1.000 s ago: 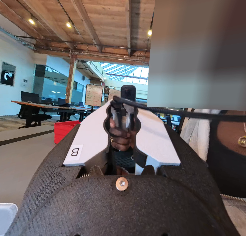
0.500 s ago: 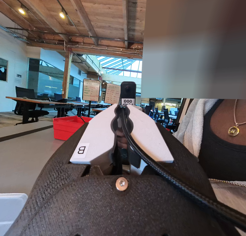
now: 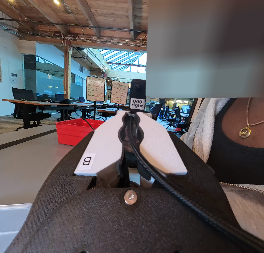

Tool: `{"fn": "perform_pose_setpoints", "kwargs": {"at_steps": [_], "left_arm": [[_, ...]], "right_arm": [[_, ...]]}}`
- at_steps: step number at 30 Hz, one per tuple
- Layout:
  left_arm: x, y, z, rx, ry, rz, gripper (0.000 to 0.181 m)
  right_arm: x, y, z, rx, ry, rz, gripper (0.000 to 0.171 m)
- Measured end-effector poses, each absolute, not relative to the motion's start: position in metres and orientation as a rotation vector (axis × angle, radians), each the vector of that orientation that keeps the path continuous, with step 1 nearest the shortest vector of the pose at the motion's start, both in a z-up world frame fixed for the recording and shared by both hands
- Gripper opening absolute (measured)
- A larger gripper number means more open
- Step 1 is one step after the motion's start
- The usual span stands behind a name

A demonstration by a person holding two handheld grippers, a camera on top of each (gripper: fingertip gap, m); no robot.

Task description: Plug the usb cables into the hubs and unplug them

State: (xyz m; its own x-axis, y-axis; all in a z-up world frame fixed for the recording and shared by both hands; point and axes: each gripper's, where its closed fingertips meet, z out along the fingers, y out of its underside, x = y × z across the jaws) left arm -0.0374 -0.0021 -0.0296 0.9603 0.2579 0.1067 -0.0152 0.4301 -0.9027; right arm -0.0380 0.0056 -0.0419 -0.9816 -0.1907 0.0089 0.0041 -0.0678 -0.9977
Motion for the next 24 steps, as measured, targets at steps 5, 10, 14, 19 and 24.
{"fn": "perform_pose_setpoints", "kwargs": {"at_steps": [5,10,14,19,24], "left_arm": [[-0.032,0.008,-0.040,-1.232,-0.200,0.198,0.028],[-0.024,0.013,-0.044,-1.279,-0.153,0.195,0.020],[-0.025,0.013,-0.045,-1.287,-0.156,0.205,0.019],[-0.026,0.014,-0.046,-1.309,-0.155,0.248,0.018],[-0.030,0.008,-0.047,-1.308,-0.213,0.234,0.019]], "right_arm": [[-0.029,0.003,-0.047,-0.223,2.006,-2.124,0.012],[-0.021,0.002,-0.050,-0.238,1.955,-2.056,0.012],[-0.021,0.001,-0.052,-0.236,1.951,-2.040,0.013],[-0.023,0.003,-0.053,-0.232,2.004,-2.039,0.013],[-0.071,0.040,-0.047,0.002,2.246,-2.217,0.066]]}}
